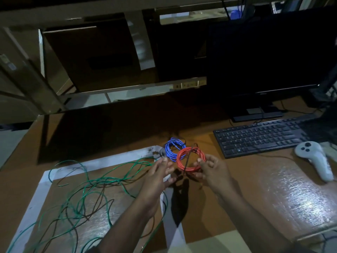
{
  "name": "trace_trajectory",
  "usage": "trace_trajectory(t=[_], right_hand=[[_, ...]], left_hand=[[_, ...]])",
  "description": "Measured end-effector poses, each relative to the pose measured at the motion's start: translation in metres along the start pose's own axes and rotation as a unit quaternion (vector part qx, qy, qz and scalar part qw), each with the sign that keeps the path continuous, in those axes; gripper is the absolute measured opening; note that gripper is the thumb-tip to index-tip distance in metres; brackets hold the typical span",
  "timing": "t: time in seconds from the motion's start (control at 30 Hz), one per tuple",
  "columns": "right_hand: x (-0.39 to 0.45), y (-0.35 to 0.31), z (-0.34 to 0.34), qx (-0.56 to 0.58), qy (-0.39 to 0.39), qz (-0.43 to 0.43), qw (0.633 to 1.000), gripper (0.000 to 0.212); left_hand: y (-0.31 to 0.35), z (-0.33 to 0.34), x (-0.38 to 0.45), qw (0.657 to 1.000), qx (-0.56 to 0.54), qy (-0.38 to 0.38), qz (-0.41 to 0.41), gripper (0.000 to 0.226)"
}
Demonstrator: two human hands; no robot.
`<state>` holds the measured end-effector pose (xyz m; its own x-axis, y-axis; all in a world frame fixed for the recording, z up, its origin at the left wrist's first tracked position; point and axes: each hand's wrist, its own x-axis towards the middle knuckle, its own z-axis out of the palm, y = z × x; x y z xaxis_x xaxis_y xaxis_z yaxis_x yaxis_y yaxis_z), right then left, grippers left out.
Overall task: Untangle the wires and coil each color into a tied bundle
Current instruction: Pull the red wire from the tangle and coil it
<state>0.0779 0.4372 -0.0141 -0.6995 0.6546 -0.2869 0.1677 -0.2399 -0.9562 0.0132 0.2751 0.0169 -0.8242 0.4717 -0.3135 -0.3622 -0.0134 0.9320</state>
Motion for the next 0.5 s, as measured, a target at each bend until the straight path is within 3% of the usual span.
trace_trajectory(t=[0.13,0.3,0.5], right_hand=[[0.035,0.007,0.004,-0.029,-0.003,0.004,1.000,0.004],[0.062,0.018,0.011,-0.146,-0.032,0.014,0.989,0.009],[0.059,0.025,-0.013,-0.160,0.018,-0.026,0.987,0.008]], left_hand=[[-0.002,0.003,0.001,0.999,-0.003,0.039,0.012,0.036],[-0.002,0.007,-0.003,0.997,-0.031,0.064,0.006,0.028],[-0.010,0.002,-0.009,0.995,-0.050,0.083,0.006,0.026]])
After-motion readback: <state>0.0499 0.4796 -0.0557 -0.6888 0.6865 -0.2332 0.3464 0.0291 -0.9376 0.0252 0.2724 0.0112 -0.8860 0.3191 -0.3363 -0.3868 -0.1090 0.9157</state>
